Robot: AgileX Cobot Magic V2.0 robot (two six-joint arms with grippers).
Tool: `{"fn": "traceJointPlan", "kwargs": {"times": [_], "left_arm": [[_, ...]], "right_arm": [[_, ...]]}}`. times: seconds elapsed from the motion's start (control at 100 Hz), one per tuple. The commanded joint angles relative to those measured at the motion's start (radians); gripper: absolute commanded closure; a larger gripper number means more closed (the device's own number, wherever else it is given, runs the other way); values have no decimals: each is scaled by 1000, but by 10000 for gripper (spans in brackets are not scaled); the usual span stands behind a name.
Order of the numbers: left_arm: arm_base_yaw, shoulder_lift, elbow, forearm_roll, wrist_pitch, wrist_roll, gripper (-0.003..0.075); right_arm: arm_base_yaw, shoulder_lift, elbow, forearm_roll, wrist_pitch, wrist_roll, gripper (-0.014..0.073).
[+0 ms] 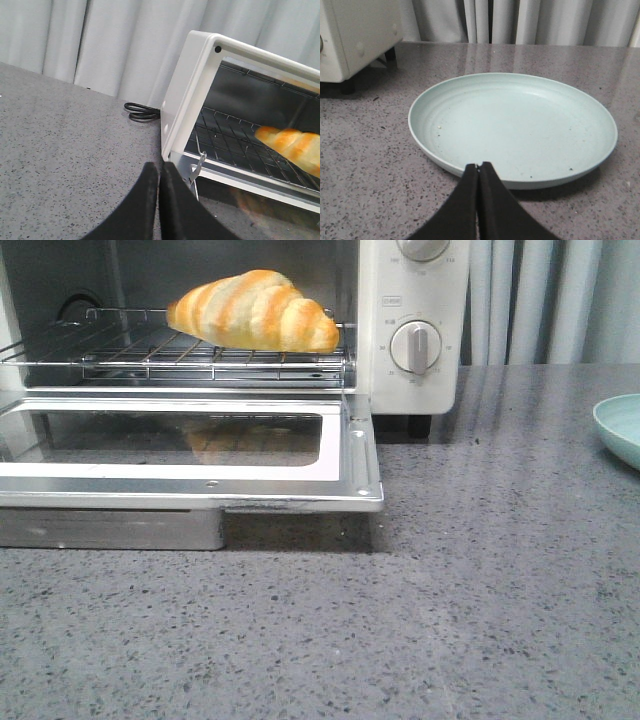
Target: Put bread in oven
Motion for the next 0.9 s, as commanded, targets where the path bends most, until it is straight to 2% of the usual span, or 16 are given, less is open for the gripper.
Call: {"fn": "traceJointPlan", "kwargs": {"times": [0.0,0.22,0.45,0.62,0.89], "left_arm": [[-9,-26,-28,-15,-70,-7,741],[-9,-26,-28,-15,-70,-7,741],[-9,-26,-28,-15,-70,-7,741],[-9,-26,-28,-15,-70,-7,741],[-9,-26,-28,-15,-70,-7,741]], "right_arm": [[-11,-22,14,-2,-64,-9,670],[-15,-22,14,81,-51,-127,670],[-15,-22,14,81,95,-130,670],[-15,-22,14,81,95,-179,670],[-16,-22,14,79,103,-179,670]]}}
